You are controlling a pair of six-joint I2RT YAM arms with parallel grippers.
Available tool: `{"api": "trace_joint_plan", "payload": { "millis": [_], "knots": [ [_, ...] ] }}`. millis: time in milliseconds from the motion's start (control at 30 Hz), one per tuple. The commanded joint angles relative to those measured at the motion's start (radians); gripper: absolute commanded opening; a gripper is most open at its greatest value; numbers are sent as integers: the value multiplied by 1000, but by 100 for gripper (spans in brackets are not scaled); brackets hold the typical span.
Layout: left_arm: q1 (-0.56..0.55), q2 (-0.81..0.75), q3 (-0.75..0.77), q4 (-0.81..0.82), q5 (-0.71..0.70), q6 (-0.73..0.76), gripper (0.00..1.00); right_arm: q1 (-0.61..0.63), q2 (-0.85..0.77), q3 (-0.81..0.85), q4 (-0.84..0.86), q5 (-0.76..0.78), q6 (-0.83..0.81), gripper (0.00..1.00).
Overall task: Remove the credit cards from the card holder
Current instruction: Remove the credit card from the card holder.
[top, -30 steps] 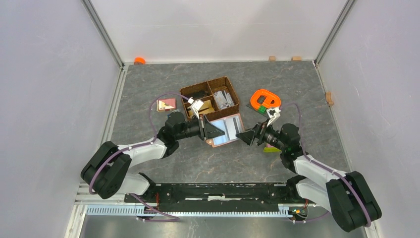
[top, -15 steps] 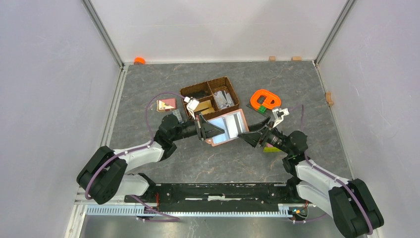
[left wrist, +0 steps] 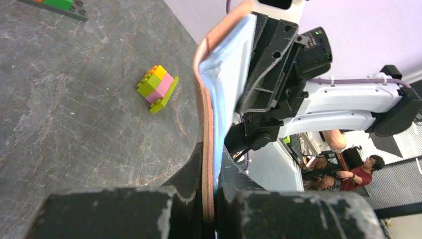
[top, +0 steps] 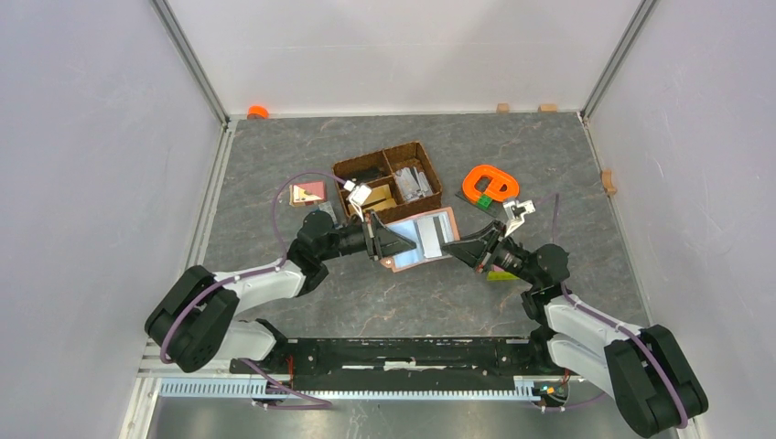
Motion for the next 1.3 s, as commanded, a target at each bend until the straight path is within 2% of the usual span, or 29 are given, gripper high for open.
{"api": "trace_joint_plan", "payload": {
  "millis": [0,33,133,333,433,567,633,767,967,1100,1267],
  "knots": [
    [-4,-41,37,-79,-59,51,7,-2,-3,-8,48,9,-7,4],
    [-4,-53,38,-113,-79,64,9,-3,-4,-10,36,21,-11,0],
    [-3,-83,42,-220,-160,104,15,-3,-3,-9,-15,48,-33,0],
    [-2,-98,109,-534,-385,173,19,-18,2,-18,-64,92,-51,0],
    [-1,-94,134,-608,-429,182,22,-30,-14,-20,-116,123,-75,0],
    [-1,-102,137,-648,-466,180,42,-39,-53,-20,-193,175,-119,0],
    [-1,-122,128,-650,-485,179,48,-40,-78,-16,-246,212,-146,0],
    [-1,-189,80,-583,-474,181,54,-41,-116,-2,-353,281,-201,0],
    [-5,-291,-17,-339,-327,173,58,-39,-112,-9,-325,267,-195,0],
    [-19,-275,-51,-196,-255,150,55,-40,-95,-16,-260,223,-169,0],
    [-24,-149,-39,-58,-166,75,44,-39,-67,-37,-124,151,-102,0]
  ]
}}
